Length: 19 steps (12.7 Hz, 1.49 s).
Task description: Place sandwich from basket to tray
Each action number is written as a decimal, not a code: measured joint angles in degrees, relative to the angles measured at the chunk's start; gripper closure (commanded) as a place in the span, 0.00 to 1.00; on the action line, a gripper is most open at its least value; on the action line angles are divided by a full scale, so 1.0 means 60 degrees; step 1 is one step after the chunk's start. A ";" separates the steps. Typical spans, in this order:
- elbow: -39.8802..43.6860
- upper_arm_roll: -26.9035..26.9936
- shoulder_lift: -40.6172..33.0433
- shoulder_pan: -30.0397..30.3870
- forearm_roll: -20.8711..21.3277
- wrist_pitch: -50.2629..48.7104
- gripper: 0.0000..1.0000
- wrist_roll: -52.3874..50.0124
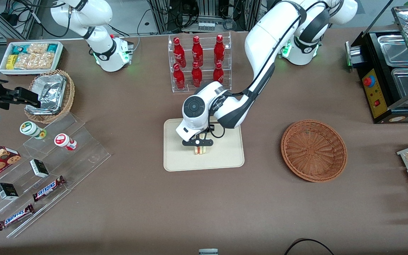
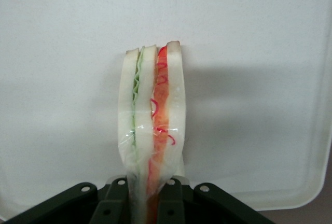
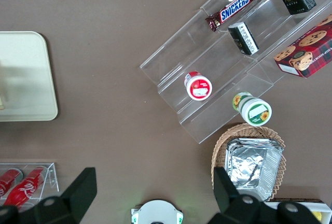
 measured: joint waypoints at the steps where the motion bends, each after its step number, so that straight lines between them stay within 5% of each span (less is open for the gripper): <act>1: 0.0001 0.0000 0.0060 -0.0034 0.0023 0.0000 0.01 -0.0014; 9: 0.0468 0.0127 -0.0677 0.0128 0.0045 -0.0828 0.00 -0.0162; 13: 0.0368 0.0184 -0.2344 0.0945 0.0045 -0.2222 0.00 -0.0430; 19: -0.2401 0.0262 -0.5571 0.3460 0.0057 -0.2656 0.00 0.1017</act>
